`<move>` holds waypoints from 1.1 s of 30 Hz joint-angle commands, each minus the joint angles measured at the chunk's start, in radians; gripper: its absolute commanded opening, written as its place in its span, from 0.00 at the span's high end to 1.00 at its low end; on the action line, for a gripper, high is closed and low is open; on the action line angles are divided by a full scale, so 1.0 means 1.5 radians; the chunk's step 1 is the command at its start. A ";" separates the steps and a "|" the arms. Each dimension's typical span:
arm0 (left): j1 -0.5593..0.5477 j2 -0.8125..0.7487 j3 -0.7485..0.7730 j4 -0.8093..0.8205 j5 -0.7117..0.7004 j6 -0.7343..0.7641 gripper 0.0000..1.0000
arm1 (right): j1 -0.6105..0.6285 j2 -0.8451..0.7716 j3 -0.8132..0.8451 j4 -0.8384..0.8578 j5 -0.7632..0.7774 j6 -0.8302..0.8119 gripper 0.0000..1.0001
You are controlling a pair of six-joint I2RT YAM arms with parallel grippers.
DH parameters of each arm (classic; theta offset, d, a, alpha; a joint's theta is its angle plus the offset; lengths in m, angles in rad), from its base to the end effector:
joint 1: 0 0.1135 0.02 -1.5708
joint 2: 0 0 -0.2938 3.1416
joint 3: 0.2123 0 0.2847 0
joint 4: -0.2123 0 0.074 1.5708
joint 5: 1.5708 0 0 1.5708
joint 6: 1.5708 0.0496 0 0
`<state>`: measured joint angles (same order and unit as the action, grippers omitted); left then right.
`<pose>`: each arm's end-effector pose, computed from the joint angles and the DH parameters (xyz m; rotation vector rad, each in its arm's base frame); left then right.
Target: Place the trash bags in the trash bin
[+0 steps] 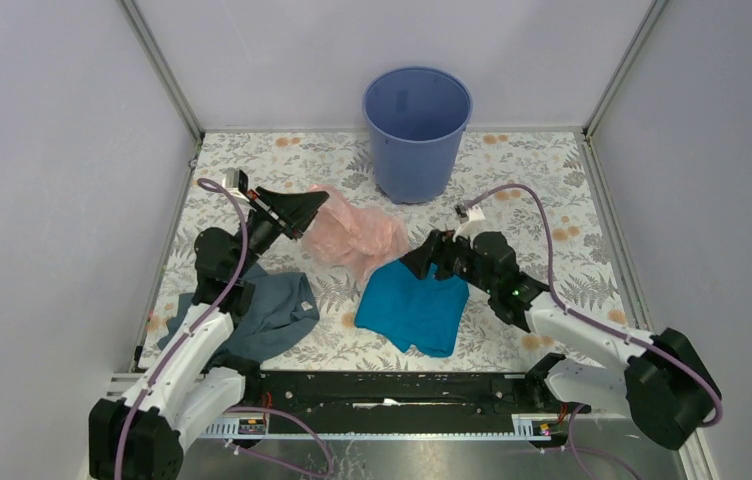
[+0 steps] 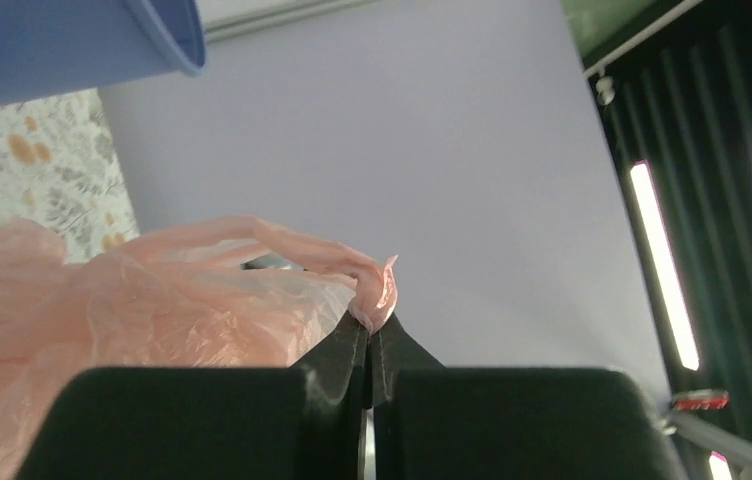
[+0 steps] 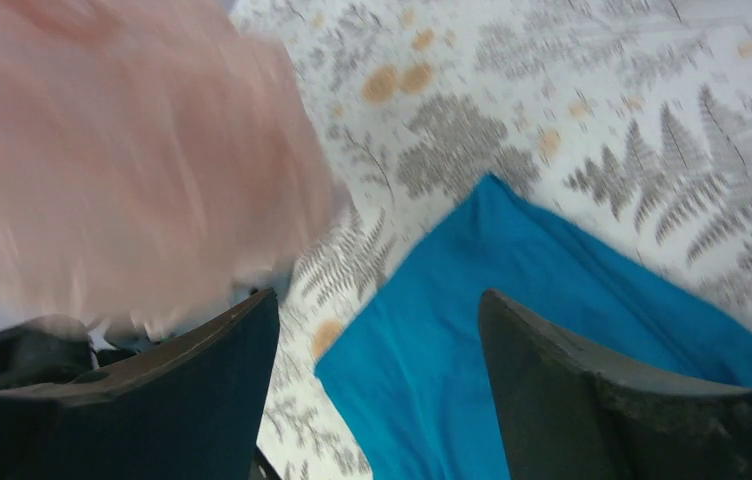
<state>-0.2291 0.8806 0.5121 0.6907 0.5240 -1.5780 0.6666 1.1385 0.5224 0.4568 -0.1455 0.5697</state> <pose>0.2136 -0.0753 0.3328 -0.4843 1.4708 -1.8232 0.2158 0.1789 0.2489 -0.2032 1.8321 1.0178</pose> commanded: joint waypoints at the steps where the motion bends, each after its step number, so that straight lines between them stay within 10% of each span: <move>1: -0.026 -0.042 0.083 -0.113 -0.158 -0.021 1.00 | -0.001 -0.056 -0.020 -0.109 0.014 -0.019 0.19; 11: -0.042 -0.038 0.097 -0.083 -0.175 -0.076 1.00 | 0.094 0.047 -0.031 0.268 -0.043 0.158 0.08; 25: -0.094 -0.066 0.097 -0.092 -0.257 -0.093 1.00 | 0.267 0.324 0.105 0.549 0.355 0.207 0.03; 29: -0.111 -0.068 0.104 -0.094 -0.269 -0.096 1.00 | 0.278 0.370 0.125 0.584 0.439 0.176 0.24; 31: -0.111 -0.075 0.110 -0.111 -0.280 -0.090 1.00 | 0.278 0.374 0.130 0.567 0.478 0.149 0.70; 33: -0.111 -0.089 0.118 -0.163 -0.312 -0.075 1.00 | 0.278 0.366 0.106 0.595 0.463 0.092 0.97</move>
<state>-0.3939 0.7860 0.6353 0.5156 0.1520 -1.7020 1.0782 1.6978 0.6765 1.2301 0.4187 0.8314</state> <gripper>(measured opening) 0.005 0.238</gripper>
